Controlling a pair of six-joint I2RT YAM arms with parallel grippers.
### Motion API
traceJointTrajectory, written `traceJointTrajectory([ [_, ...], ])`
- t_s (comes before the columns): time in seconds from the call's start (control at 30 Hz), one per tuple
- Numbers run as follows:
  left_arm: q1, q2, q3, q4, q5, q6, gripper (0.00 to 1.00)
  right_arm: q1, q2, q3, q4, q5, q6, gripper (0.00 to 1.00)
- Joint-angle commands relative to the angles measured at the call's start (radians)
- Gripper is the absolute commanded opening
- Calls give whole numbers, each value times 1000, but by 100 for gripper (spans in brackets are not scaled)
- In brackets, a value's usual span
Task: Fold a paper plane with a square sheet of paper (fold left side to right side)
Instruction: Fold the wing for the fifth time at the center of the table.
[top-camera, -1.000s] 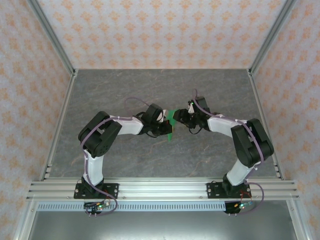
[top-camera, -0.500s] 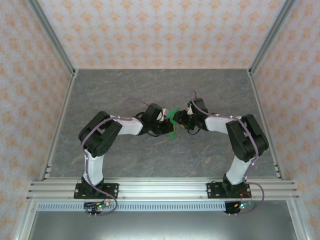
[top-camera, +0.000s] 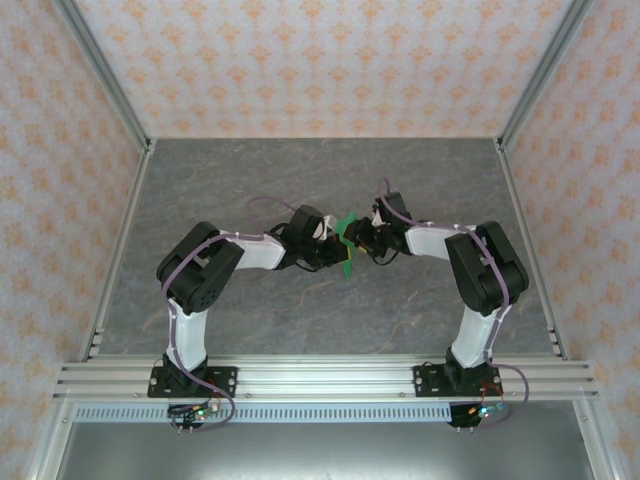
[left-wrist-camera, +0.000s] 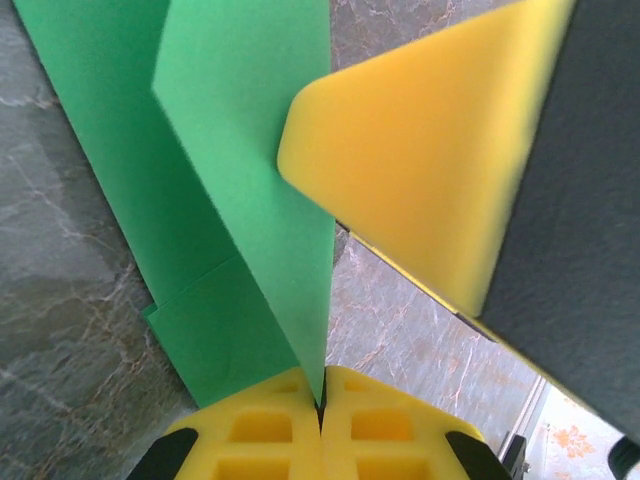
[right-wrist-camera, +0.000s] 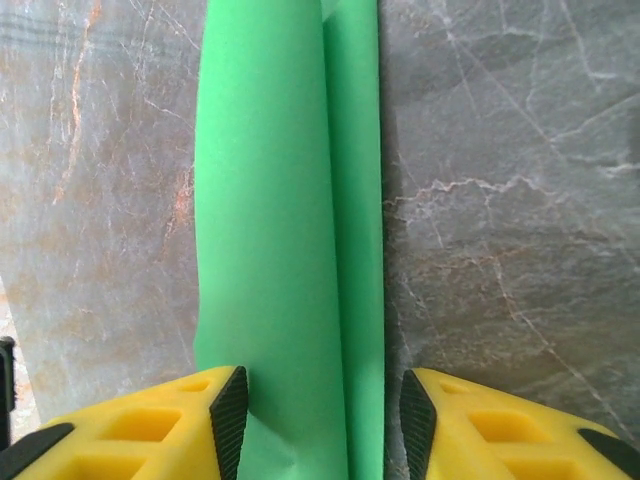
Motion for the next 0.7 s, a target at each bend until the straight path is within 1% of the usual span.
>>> traceJointTrajectory([
  [0.0,9,19,4,30,14,-8,6,3,40,28,-72,34,6,48],
  [0.3,8,28,7,29,16,-14,14,4,53,29,-122,62,-5,47],
  [0.47,9,23,5,28,14,-11,16,4,66,37,-140,68,-7,47],
  [0.67,9,0,3,8,5,1,23,4,74,40,-152,72,-9,47],
])
